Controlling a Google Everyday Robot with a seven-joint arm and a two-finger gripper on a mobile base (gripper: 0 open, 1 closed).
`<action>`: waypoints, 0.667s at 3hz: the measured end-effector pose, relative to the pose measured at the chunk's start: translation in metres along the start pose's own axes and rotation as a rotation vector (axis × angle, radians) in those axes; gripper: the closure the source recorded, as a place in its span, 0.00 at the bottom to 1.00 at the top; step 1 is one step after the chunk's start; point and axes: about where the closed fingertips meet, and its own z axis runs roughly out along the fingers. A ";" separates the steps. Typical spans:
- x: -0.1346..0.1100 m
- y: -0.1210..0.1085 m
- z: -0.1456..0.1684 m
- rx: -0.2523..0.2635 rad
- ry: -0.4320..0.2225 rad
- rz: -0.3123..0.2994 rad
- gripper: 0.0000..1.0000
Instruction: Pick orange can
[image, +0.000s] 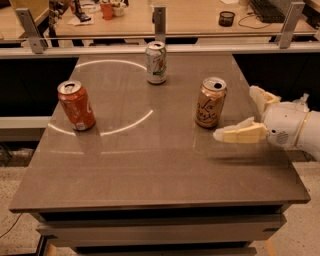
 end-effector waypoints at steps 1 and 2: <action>0.008 -0.008 0.026 -0.008 -0.016 -0.007 0.00; 0.013 -0.010 0.048 -0.023 -0.024 -0.005 0.00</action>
Offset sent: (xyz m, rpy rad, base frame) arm 0.0567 0.0403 -0.0331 0.0280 -0.0153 0.0349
